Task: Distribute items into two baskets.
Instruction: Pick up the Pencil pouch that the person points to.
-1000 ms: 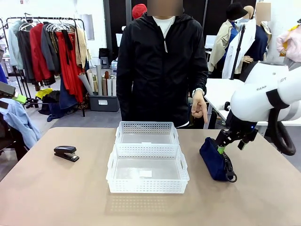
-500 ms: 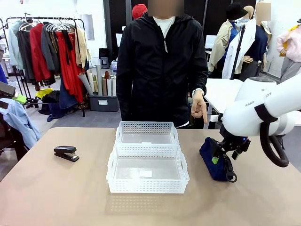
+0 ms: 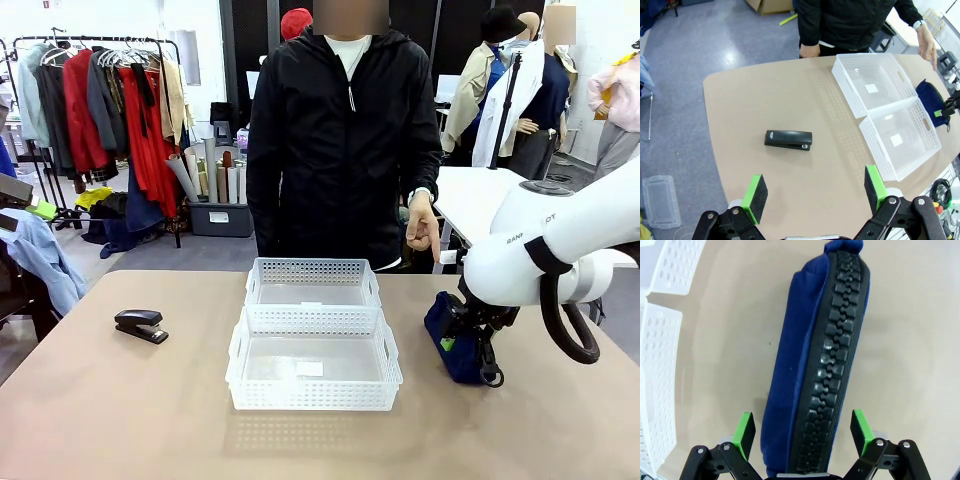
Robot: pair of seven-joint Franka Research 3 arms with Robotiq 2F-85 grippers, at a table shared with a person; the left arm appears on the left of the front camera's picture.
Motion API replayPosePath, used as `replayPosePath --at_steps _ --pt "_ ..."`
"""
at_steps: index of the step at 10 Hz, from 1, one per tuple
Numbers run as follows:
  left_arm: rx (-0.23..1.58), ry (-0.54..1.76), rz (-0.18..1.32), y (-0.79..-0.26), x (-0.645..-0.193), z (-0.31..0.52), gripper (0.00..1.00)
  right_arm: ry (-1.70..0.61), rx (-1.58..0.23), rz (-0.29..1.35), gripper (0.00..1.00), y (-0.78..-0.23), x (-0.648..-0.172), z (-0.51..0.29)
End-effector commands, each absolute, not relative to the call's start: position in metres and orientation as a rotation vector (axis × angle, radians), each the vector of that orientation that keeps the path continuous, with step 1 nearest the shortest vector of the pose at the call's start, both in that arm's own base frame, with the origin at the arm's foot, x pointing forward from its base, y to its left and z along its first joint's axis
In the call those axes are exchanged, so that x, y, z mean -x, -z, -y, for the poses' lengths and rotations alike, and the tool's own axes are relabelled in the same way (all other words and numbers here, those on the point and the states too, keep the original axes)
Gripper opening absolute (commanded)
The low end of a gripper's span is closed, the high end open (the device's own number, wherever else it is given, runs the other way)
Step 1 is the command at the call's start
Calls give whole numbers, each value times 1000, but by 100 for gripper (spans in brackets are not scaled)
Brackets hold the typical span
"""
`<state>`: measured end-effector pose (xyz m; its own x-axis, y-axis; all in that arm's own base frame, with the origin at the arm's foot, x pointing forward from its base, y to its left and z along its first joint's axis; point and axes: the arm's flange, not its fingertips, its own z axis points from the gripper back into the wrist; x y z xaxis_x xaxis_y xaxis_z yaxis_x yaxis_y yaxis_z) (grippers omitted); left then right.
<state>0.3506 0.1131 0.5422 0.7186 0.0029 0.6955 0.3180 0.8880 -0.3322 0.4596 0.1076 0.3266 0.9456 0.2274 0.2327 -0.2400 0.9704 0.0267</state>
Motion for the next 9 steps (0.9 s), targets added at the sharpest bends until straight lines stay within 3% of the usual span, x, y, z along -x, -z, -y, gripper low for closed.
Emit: replayPosePath --at_steps 1,3,4,9 --pt "462 186 756 -542 -351 -114 100 -236 -26 256 100 -321 -472 -113" --pt "462 186 756 -542 -351 -114 100 -256 -28 247 100 -320 -475 -115" --pt "462 186 756 -542 -351 -114 100 -276 -26 248 90 -321 -476 -115" --pt "462 186 756 -542 -351 -114 100 -299 -18 238 0 -325 -475 -108"
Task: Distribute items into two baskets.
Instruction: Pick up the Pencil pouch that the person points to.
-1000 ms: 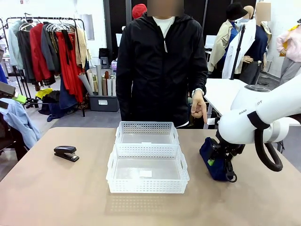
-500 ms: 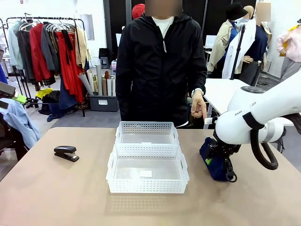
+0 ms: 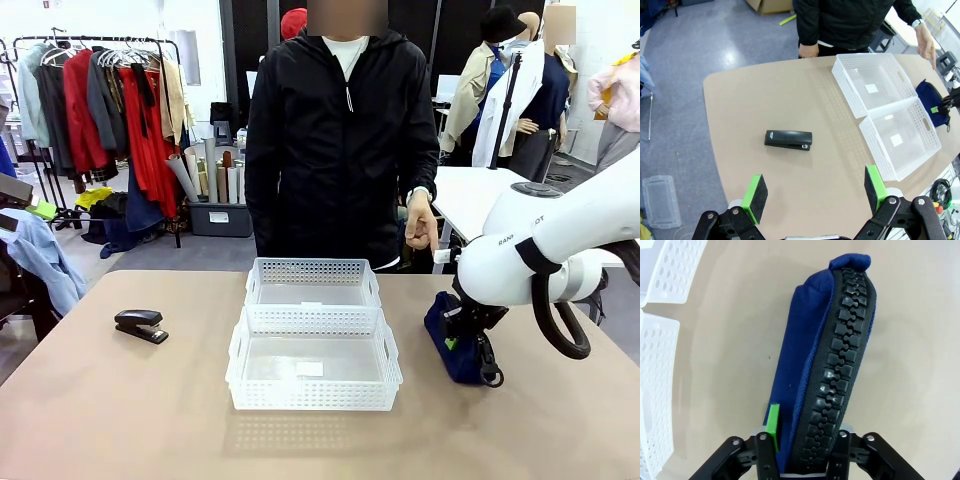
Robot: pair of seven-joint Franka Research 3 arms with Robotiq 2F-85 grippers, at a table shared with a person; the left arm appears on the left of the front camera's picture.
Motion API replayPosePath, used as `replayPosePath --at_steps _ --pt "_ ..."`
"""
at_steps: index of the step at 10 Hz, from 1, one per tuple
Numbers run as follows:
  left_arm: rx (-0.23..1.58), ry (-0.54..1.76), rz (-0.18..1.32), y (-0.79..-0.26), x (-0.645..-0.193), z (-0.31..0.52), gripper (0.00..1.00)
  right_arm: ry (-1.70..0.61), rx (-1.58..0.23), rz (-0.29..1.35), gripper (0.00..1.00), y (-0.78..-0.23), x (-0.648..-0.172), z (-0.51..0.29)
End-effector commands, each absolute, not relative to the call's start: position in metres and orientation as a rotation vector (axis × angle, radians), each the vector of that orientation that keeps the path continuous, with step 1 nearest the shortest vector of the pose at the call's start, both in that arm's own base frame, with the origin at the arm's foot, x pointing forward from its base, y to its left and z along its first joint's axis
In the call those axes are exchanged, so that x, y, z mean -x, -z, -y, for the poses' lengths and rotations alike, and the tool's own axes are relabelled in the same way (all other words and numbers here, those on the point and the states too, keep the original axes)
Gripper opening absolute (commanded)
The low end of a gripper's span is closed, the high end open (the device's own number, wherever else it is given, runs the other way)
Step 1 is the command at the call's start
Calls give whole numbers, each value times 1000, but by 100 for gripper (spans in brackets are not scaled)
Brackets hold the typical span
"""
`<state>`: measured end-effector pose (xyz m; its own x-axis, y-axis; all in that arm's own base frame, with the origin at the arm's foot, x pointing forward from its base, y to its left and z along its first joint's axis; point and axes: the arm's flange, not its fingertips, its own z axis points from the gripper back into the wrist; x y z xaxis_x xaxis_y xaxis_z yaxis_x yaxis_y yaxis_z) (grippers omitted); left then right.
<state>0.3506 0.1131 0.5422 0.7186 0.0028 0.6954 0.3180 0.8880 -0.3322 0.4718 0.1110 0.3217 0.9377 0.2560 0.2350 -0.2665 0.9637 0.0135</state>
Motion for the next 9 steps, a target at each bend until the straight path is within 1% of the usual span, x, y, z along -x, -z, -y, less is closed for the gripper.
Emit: replayPosePath --at_steps 1,5,6,9 --pt "462 186 756 -542 -351 -114 100 -296 -18 234 0 -325 -476 -107" --pt "462 186 756 -542 -351 -114 100 -294 -19 207 0 -330 -476 -105" --pt "462 186 756 -542 -351 -114 100 -263 -43 229 0 -323 -473 -108" --pt "462 186 756 -542 -351 -114 100 -263 -43 229 0 -323 -473 -108"
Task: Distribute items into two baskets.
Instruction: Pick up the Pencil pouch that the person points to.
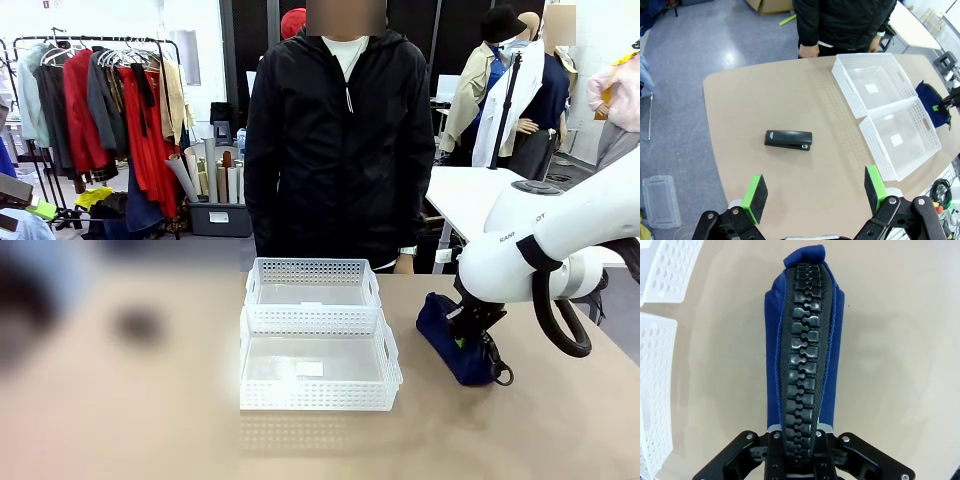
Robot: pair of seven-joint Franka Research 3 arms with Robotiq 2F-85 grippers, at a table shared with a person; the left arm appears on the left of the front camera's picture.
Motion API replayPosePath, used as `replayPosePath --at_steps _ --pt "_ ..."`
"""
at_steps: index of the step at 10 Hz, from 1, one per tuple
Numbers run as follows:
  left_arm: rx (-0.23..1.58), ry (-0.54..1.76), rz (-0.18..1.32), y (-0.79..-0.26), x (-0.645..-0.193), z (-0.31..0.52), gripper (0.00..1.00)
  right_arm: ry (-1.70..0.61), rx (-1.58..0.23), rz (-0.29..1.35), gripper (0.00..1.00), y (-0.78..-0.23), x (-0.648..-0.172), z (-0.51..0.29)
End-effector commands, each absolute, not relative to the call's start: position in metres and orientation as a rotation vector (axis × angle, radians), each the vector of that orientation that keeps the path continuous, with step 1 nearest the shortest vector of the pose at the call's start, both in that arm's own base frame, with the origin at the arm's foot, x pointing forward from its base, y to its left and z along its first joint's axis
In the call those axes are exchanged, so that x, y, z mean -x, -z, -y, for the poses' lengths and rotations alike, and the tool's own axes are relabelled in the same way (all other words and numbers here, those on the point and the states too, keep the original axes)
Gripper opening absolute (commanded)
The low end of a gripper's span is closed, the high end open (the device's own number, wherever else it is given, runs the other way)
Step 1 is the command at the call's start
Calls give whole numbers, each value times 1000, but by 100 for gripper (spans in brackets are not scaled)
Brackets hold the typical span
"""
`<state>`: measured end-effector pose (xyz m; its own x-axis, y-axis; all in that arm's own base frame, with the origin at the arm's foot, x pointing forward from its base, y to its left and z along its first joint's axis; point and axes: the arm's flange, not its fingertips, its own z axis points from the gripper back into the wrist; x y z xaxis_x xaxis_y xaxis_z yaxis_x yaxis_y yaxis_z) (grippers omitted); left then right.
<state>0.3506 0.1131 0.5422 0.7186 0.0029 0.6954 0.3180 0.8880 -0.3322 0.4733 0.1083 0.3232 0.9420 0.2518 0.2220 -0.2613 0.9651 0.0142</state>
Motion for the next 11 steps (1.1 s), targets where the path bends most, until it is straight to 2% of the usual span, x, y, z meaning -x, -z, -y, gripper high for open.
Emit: replayPosePath --at_steps 1,4,7,11 --pt "462 186 756 -542 -351 -114 100 -262 -44 221 0 -323 -473 -108" --pt "462 186 756 -542 -351 -114 100 -320 -138 255 0 -430 -459 -66" --pt "462 186 756 -542 -351 -114 100 -351 -132 194 0 -501 -454 -24" --pt "462 186 756 -542 -351 -114 100 -345 -127 270 0 -584 -414 47"
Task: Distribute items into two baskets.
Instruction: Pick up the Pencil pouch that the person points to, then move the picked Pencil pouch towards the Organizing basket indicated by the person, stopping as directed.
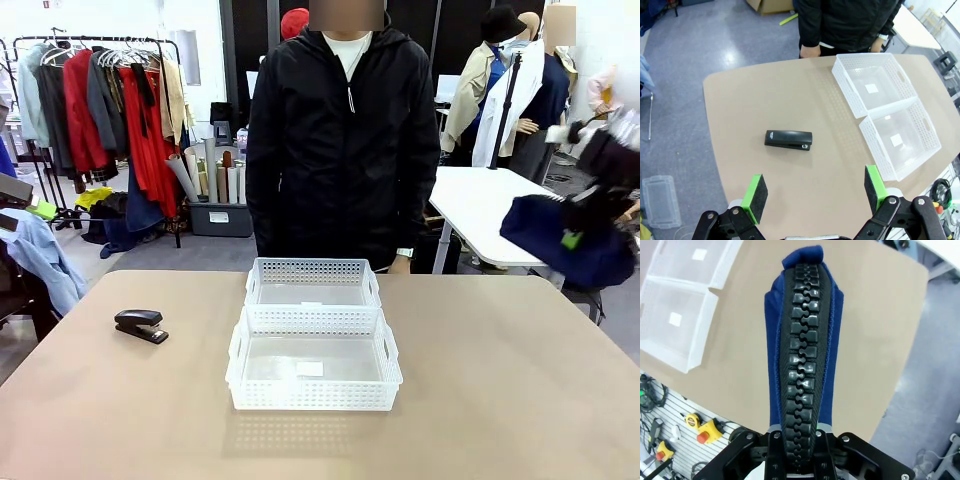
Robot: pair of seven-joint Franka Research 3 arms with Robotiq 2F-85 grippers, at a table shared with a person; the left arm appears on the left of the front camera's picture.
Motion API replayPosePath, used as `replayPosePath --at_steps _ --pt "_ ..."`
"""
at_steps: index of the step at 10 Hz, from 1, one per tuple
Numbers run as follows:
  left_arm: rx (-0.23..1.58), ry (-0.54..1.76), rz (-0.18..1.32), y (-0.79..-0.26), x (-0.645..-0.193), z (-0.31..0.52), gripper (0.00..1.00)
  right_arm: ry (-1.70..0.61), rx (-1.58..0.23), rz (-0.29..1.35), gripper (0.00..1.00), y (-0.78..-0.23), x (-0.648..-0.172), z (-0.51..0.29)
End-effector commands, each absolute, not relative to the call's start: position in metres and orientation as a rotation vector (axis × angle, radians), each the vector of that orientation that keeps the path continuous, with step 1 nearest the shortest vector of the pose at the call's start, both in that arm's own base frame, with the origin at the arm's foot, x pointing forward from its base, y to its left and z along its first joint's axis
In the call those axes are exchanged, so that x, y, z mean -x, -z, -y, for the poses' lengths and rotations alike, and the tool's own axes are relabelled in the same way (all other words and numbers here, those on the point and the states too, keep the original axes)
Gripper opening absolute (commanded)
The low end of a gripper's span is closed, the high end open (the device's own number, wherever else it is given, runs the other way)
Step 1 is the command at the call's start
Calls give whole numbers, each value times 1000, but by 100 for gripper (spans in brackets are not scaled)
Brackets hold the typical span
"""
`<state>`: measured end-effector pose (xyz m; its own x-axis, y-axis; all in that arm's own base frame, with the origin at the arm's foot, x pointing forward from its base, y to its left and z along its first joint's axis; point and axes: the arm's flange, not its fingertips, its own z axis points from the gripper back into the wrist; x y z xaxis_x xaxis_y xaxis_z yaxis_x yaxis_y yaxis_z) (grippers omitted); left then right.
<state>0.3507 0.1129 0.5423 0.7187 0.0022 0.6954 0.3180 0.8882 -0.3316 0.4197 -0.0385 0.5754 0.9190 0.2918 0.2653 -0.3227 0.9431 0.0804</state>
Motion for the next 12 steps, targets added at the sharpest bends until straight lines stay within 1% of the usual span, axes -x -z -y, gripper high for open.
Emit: replayPosePath --at_steps 1,4,5,12 --pt "462 186 756 -542 -351 -114 100 -351 -132 282 0 -594 -405 56" --pt "462 186 756 -542 -351 -114 100 -414 -117 215 0 -594 -378 69" --pt "462 186 756 -542 -351 -114 100 -335 -139 268 0 -600 -392 64" --pt "462 186 756 -542 -351 -114 100 -335 -139 268 0 -600 -392 64"
